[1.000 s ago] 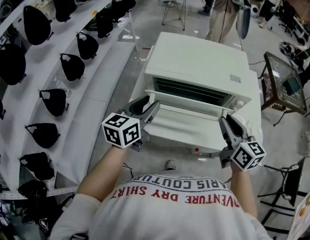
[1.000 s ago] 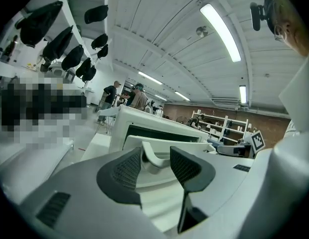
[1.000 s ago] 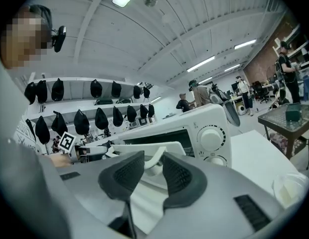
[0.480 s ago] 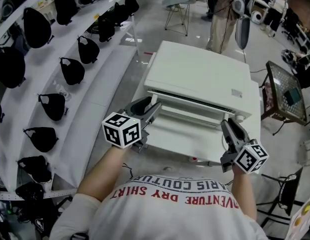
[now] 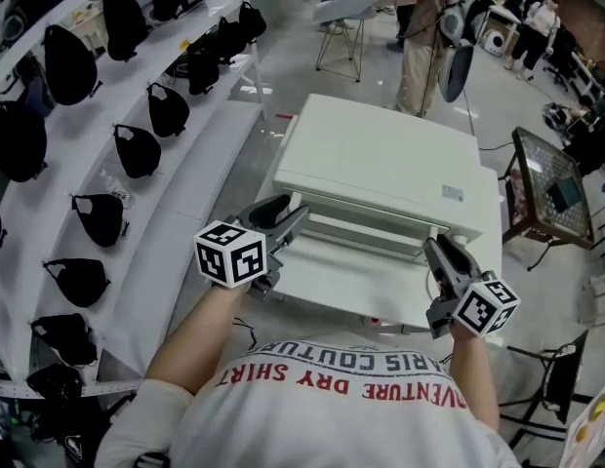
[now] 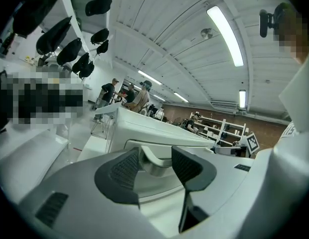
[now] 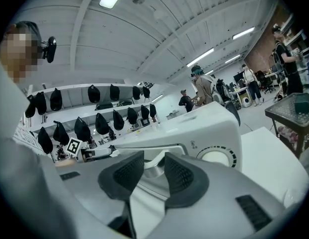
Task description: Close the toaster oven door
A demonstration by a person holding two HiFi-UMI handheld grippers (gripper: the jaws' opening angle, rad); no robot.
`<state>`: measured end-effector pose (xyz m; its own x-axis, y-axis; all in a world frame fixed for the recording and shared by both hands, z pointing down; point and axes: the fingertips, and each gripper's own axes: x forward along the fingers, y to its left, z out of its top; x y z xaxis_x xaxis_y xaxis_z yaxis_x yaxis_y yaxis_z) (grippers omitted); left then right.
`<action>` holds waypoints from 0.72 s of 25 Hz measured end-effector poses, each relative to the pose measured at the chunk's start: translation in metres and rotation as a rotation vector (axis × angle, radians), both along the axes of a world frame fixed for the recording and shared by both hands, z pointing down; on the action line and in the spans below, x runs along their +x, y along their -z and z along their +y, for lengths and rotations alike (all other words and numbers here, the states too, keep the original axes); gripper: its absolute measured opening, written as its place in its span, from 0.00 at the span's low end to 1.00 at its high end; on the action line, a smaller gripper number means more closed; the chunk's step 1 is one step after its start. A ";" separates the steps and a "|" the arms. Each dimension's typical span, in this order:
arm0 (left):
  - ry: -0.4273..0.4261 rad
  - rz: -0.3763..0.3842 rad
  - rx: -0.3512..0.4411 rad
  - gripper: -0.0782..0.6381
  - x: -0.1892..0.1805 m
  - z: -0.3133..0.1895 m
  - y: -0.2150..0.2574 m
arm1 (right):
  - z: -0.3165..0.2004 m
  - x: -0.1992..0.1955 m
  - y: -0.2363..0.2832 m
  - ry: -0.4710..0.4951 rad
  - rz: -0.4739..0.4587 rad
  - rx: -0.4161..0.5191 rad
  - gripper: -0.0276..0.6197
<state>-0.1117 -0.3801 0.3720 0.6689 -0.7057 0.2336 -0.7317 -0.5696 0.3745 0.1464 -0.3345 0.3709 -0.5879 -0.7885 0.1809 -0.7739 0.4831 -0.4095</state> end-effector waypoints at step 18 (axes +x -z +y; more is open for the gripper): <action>-0.104 -0.020 0.169 0.34 0.013 0.102 0.063 | 0.097 -0.029 0.052 -0.027 0.015 0.234 0.24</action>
